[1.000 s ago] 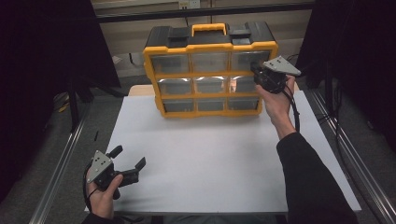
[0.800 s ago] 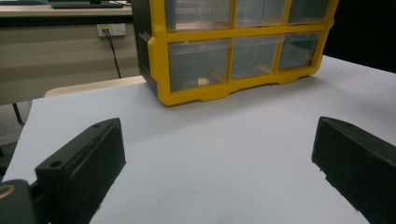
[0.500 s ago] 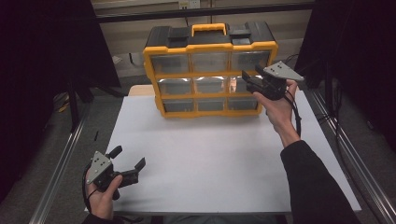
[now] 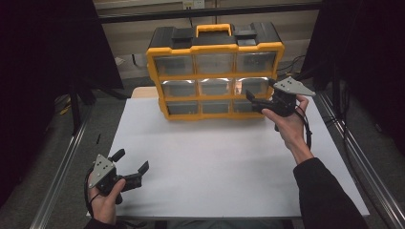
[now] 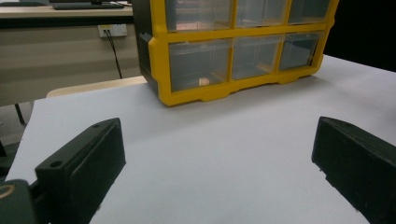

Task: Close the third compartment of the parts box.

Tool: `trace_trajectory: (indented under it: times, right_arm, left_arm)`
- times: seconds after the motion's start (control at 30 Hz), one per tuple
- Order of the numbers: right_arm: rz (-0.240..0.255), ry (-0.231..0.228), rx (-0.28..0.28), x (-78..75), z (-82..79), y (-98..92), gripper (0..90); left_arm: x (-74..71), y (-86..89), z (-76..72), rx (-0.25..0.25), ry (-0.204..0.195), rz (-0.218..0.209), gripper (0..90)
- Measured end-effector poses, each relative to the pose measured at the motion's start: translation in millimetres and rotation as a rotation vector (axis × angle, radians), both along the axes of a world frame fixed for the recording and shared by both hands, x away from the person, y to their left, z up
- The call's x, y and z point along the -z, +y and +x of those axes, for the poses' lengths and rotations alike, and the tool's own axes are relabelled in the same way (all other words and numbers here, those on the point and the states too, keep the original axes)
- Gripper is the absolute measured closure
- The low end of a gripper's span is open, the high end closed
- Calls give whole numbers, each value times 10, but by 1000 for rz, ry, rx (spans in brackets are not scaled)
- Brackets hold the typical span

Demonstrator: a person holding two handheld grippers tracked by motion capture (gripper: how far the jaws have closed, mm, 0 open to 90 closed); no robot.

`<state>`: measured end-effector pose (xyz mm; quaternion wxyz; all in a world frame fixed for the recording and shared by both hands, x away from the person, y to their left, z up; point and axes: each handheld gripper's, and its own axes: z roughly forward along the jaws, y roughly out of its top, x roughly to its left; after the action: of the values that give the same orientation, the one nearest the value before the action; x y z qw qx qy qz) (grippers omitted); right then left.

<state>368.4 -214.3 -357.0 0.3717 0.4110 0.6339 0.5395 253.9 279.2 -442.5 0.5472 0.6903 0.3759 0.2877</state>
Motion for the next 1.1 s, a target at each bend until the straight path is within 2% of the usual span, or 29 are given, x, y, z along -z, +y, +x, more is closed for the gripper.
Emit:
trace_trajectory:
  times: [0.07, 0.17, 0.23, 0.33, 0.57, 0.7, 0.73, 0.83, 1.1]
  right_arm:
    - [-9, 16, -19, 33, -46, -1, 40]
    - [-14, 13, -25, 83, -125, -9, 37]
    - [1, 39, -41, 111, -166, -27, 26]
    - [-11, 27, -32, 169, -241, -56, 19]
    - [-4, 40, -30, 240, -428, -107, 13]
    - [-22, 40, -25, 285, -534, -125, 5]
    - [-28, 40, -26, 301, -561, -135, 4]
    - [-18, 49, -20, 340, -638, -165, 4]
    - [-25, 70, -24, 413, -815, -244, 3]
  left_arm:
    - [1, -9, -4, -1, 2, -9, 26]
    - [-2, -8, -9, -2, 2, -4, 26]
    - [-3, 2, -5, 0, 0, 0, 26]
    - [-2, -6, -8, -3, 3, -5, 26]
    - [-5, 3, -6, -5, -2, 3, 26]
    - [-7, 9, -6, -10, -4, 12, 27]
    - [-5, 3, -6, -7, -3, 3, 27]
    - [-9, 1, -10, -11, -6, 5, 27]
    - [-8, -2, -10, -19, -5, -3, 29]
